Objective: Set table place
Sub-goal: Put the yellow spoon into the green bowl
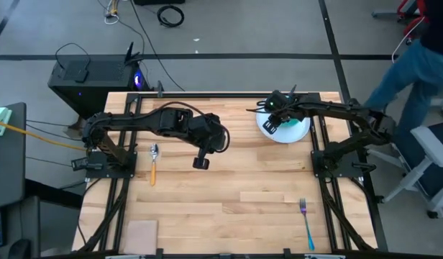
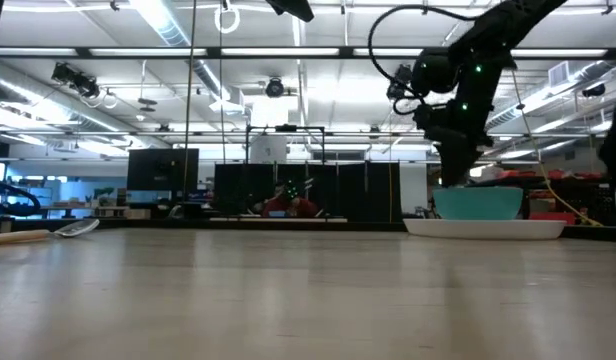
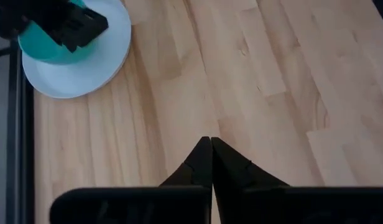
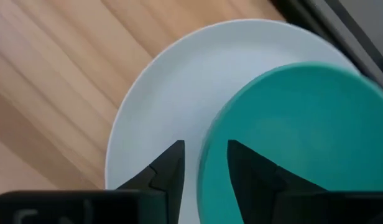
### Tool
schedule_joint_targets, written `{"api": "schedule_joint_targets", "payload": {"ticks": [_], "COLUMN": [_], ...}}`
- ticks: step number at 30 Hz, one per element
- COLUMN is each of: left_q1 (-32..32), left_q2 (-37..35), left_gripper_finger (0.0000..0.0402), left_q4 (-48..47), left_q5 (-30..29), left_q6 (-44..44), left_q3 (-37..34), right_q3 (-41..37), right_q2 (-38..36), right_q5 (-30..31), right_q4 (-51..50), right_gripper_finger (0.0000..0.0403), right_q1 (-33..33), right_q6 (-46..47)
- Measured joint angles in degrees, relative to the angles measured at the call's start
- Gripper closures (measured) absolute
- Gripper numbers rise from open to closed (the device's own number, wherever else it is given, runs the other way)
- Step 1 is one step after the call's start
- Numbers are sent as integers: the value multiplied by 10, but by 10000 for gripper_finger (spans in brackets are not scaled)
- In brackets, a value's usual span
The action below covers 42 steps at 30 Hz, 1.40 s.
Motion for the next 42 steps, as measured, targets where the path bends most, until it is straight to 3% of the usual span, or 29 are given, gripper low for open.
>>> {"api": "schedule_joint_targets", "payload": {"ticks": [6,10,15,19,26,31,42], "left_q1": [0,0,0,-1,-20,-40,-62], "left_q2": [0,0,0,0,0,-4,-35], "left_gripper_finger": [389,395,389,395,396,393,397], "left_q4": [-46,-122,-200,-262,-334,-333,-332], "left_q5": [-55,-97,-134,-172,-173,-174,-115], "left_q6": [-87,-166,-286,-375,-538,-599,-804], "left_q3": [0,0,0,0,0,-25,-219], "right_q3": [58,57,51,51,51,51,51], "right_q2": [-14,-48,-102,-142,-190,-211,-213], "right_q5": [3,30,65,76,101,115,119], "right_q4": [-56,-56,-55,-56,-56,-58,-58], "right_gripper_finger": [287,322,390,388,398,395,399], "right_q1": [4,22,74,136,271,366,487], "right_q6": [19,29,34,48,49,61,78]}}
